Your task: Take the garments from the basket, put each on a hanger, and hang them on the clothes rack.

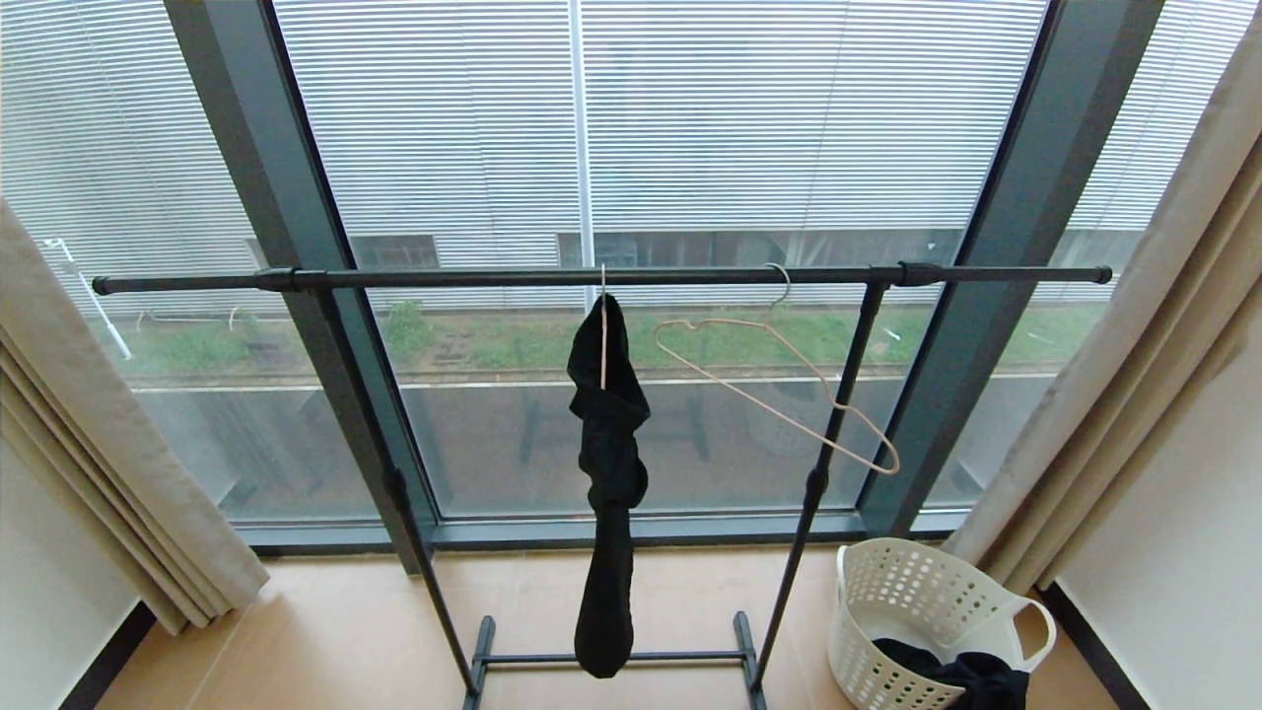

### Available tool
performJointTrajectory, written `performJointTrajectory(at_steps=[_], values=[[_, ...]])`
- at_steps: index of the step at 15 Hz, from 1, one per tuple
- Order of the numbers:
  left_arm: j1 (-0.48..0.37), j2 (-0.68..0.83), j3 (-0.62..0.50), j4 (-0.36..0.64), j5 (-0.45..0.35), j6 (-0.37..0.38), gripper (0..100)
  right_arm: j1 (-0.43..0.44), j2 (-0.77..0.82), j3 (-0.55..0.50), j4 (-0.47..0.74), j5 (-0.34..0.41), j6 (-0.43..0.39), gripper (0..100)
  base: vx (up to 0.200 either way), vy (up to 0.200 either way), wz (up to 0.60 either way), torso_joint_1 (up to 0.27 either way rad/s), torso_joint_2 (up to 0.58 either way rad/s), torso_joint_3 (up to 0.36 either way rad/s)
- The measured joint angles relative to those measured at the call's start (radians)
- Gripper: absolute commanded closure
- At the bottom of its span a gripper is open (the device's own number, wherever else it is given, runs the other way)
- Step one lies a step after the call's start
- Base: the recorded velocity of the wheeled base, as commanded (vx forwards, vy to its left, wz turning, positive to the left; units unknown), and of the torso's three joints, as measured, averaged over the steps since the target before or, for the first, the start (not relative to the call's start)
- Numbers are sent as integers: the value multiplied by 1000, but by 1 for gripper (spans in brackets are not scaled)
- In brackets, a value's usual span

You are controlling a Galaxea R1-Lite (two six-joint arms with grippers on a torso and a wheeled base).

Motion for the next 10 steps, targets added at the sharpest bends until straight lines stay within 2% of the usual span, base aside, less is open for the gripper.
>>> performJointTrajectory(at_steps=[10], values=[[0, 0, 0, 0, -8, 16, 0, 0, 0, 0, -1, 2, -7, 0, 0, 0, 0, -10, 26, 12]])
